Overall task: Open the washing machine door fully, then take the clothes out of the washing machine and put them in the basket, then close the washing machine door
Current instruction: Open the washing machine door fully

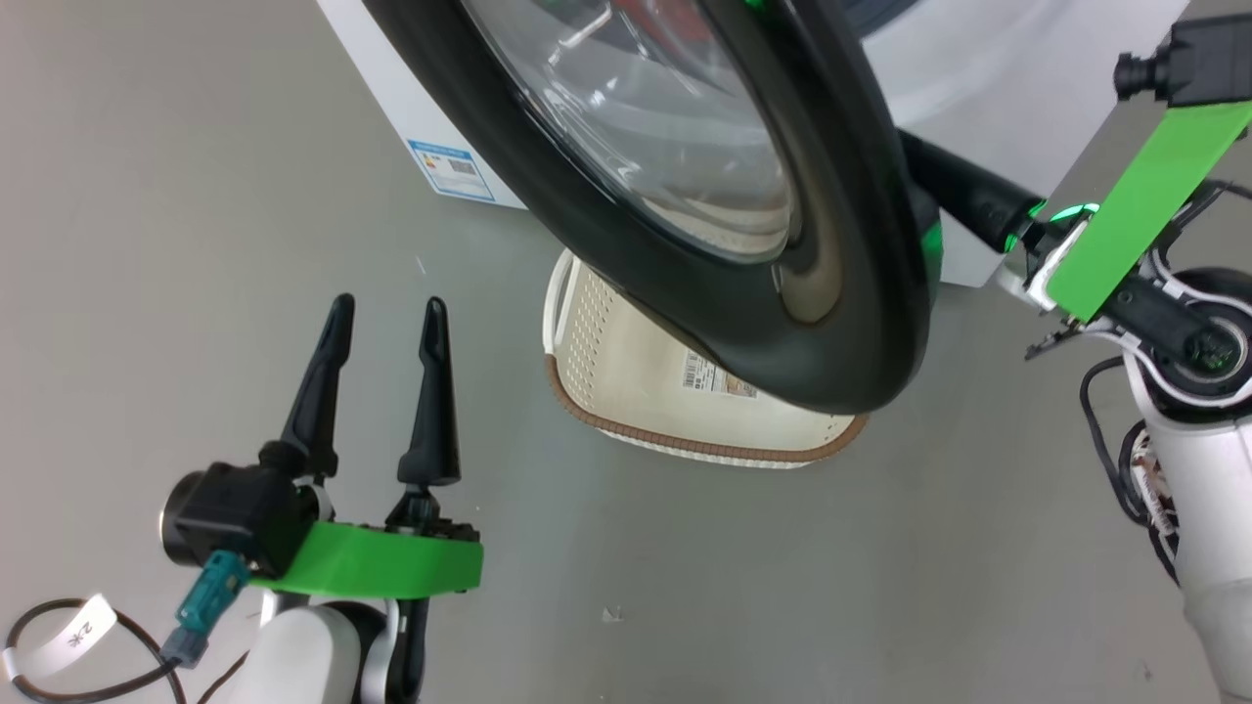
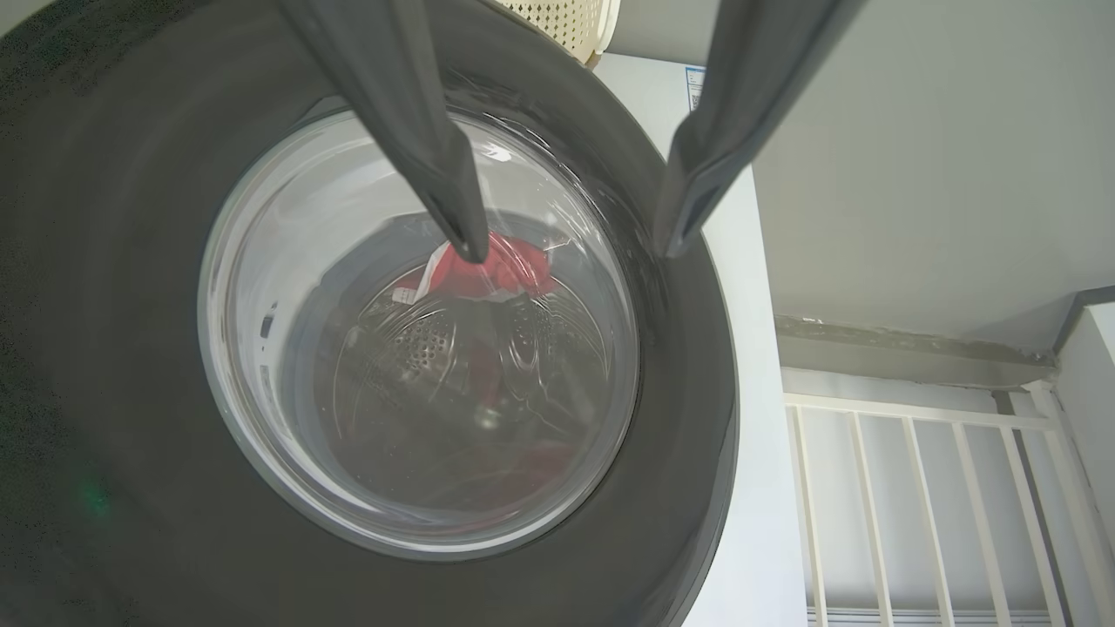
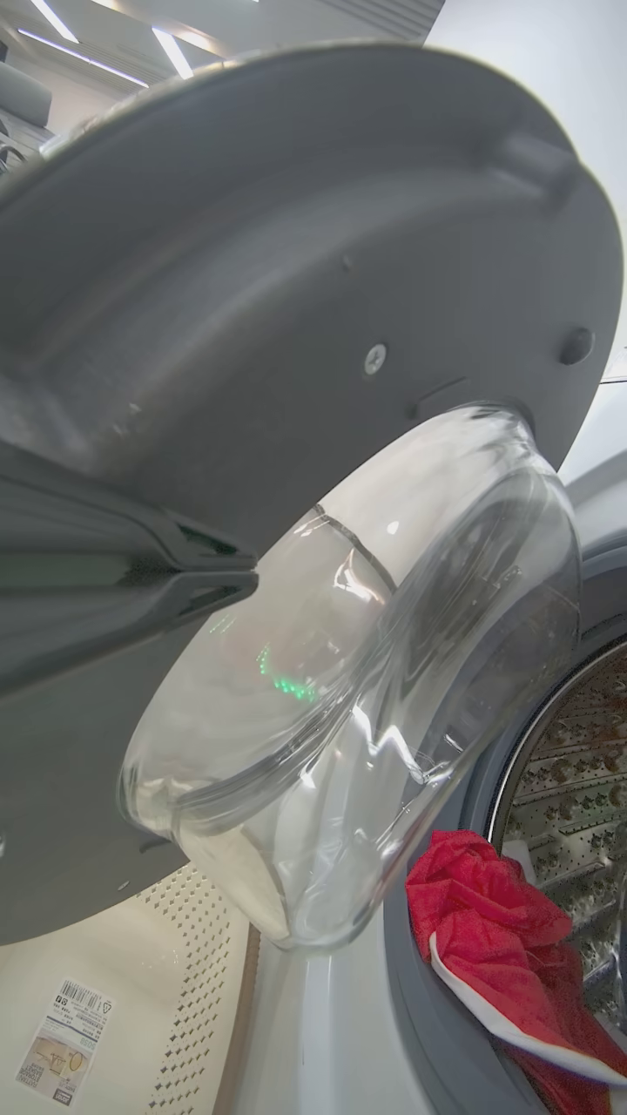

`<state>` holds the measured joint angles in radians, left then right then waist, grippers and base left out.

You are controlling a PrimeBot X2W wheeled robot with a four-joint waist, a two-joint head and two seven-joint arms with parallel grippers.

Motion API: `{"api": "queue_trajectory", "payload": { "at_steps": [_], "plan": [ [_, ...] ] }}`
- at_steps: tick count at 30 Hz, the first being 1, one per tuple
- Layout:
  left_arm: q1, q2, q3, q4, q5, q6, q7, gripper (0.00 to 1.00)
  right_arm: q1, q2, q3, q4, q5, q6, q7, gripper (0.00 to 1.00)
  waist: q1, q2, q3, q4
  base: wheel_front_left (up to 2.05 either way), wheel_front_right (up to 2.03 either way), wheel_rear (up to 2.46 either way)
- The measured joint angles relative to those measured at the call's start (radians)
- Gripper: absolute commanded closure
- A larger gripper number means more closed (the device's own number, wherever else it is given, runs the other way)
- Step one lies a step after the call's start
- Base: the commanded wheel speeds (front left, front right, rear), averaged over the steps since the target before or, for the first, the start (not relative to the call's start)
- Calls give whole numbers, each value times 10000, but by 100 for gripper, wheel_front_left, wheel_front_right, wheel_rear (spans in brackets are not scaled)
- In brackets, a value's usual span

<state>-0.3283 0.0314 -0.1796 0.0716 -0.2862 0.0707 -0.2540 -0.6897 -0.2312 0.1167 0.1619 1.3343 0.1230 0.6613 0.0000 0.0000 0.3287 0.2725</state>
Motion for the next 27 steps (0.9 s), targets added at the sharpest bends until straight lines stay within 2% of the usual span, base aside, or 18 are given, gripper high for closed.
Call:
{"api": "queue_trajectory", "payload": {
  "at_steps": [10,27],
  "plan": [
    [327,2,36,4,0,4,0,0,1015,278,-123,-556,-255,0,360,100,0,0,-580,202,0,0,0],
    [853,8,-105,104,-25,4,0,0,2579,1145,-397,-1116,-460,0,974,100,1,0,-1434,585,0,0,0]
  ]
}}
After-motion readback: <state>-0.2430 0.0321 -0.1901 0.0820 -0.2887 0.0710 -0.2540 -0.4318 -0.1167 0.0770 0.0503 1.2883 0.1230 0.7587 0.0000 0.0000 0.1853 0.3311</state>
